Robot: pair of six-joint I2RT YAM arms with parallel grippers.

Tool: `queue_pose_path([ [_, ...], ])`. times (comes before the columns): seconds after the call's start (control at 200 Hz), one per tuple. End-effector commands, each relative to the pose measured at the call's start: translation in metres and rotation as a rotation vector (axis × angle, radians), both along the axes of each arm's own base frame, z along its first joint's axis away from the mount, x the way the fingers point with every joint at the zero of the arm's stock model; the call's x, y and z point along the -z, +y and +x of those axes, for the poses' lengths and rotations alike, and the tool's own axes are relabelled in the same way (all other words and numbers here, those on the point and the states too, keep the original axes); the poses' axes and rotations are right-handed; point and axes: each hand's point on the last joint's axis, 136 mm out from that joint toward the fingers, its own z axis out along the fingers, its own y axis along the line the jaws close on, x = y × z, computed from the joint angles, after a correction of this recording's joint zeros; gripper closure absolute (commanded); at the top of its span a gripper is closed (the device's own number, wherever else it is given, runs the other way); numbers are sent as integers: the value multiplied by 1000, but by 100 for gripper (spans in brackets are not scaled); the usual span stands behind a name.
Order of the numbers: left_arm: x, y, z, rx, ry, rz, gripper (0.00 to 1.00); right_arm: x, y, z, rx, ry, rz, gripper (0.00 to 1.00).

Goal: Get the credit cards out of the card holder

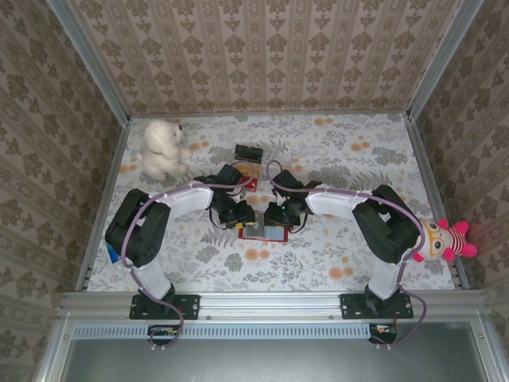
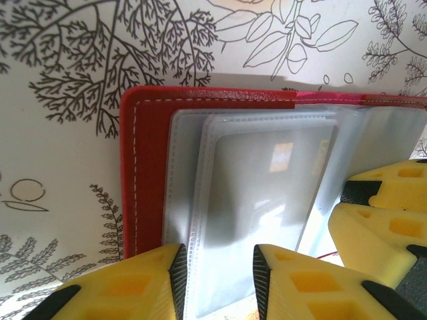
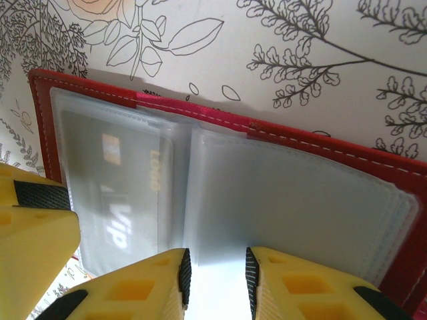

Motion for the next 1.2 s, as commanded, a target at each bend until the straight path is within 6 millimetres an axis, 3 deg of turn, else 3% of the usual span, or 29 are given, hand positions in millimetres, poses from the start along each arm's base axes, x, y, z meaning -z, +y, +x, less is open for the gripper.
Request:
queue_pose_path([
  [0.0,-17,-2,8,14,-51,-19,67,7,-2,-6,-10,45,-14,70],
  [0.63,-25,-16,7,29,-54,-118,77,3,-1,-5,-7,34,-9,72],
  [0.955,-41,-32,8,46,-75,-236,73,-38,-3,9,44,-74,108,72],
  [1.195,-45,-44,4,80,-75,-272,72,-48,-20,14,118,-114,125,72],
])
